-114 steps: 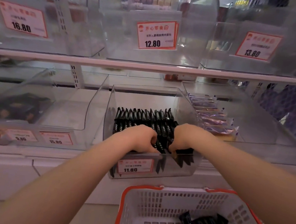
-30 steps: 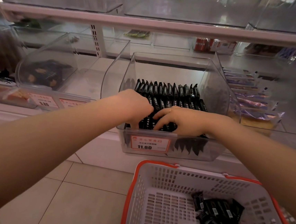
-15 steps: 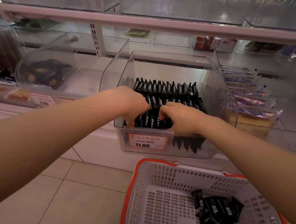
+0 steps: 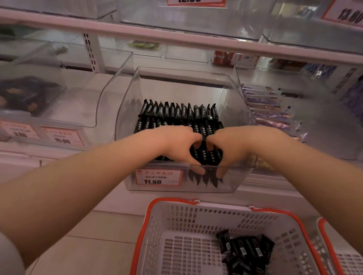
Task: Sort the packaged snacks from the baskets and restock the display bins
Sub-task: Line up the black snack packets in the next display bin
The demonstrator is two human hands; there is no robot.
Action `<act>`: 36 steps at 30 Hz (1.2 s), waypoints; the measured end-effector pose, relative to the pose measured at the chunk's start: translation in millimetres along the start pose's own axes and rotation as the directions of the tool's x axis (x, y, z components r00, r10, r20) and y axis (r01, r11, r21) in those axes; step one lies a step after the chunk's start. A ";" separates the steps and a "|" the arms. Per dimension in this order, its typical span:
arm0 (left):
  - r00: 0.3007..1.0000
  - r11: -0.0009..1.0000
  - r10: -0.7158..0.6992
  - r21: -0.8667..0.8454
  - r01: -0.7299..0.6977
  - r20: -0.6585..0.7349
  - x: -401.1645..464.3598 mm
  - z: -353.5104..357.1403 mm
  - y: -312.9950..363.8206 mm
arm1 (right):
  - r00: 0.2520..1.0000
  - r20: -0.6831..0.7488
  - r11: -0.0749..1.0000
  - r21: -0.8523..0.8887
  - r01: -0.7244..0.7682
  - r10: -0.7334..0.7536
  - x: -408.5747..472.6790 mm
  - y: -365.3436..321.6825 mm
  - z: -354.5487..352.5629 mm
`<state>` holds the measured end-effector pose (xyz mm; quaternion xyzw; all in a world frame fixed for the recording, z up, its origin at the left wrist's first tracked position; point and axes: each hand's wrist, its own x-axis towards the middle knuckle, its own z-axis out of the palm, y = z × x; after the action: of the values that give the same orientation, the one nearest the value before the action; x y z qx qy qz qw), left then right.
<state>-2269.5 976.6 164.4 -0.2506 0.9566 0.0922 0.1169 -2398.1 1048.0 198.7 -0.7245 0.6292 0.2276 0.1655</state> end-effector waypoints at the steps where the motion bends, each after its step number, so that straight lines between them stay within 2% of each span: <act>1: 1.000 1.000 -0.007 0.012 0.007 -0.005 1.6 1.8 1.1 | 1.000 0.014 1.000 0.010 0.001 -0.001 -0.8 -1.0 1.8; 5: 0.998 0.998 0.008 0.057 -0.004 -0.064 7.1 6.5 3.9 | 0.991 -0.127 0.999 -0.017 -0.038 0.036 1.1 -2.2 16.4; 8: 0.996 0.999 0.034 0.006 -0.034 -0.086 9.1 6.8 4.1 | 0.980 -0.179 0.995 -0.040 -0.089 0.081 0.7 -2.5 17.3; 11: 0.998 0.999 0.031 -0.013 -0.032 -0.050 10.3 6.8 9.0 | 0.987 -0.143 0.986 -0.137 -0.096 0.076 -1.1 -2.7 12.6; 15: 0.998 0.998 -0.025 0.053 0.028 -0.056 13.1 7.9 14.8 | 0.998 -0.022 0.966 -0.251 -0.060 0.057 -5.3 -2.6 10.8; 20: 0.991 0.990 -0.067 0.118 0.081 -0.116 14.6 10.7 12.3 | 0.975 -0.208 0.950 -0.283 -0.130 0.072 -4.3 -3.6 18.9; 23: 0.993 0.992 -0.083 0.092 0.091 -0.081 10.7 7.7 10.9 | 0.957 -0.245 0.947 -0.240 -0.213 0.153 -5.3 -8.8 18.8; 25: 0.997 0.996 -0.068 0.050 0.070 -0.035 5.5 4.7 12.4 | 0.959 -0.204 0.949 -0.207 -0.236 0.194 -8.0 -13.2 16.3; 27: 0.999 0.999 -0.052 0.001 0.052 0.000 -2.6 -0.7 14.3 | 0.973 -0.154 0.961 -0.189 -0.201 0.174 -13.1 -15.3 11.7; 29: 0.999 0.998 -0.050 -0.032 0.050 0.000 -13.0 -7.9 16.8 | 0.978 -0.172 0.976 -0.160 -0.146 0.118 -23.1 -15.1 6.3; 32: 0.996 0.999 -0.036 0.023 0.038 -0.076 -35.2 -22.7 27.3 | 0.924 -0.376 0.997 0.033 -0.064 0.072 -49.8 -11.3 7.9; 34: 0.979 0.994 0.026 0.109 -0.004 -0.201 -52.7 -32.2 41.1 | 0.841 -0.538 0.978 0.200 0.055 0.063 -74.4 -10.1 21.6; 36: 0.930 0.987 0.120 0.144 -0.074 -0.347 -68.5 -34.4 59.2 | 0.765 -0.640 0.935 0.309 0.172 0.070 -95.7 -8.3 47.4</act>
<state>-2247.3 1050.7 222.7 -0.2074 0.9771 -0.0104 -0.0463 -2405.7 1154.3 209.9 -0.7341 0.6574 -0.1536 0.0727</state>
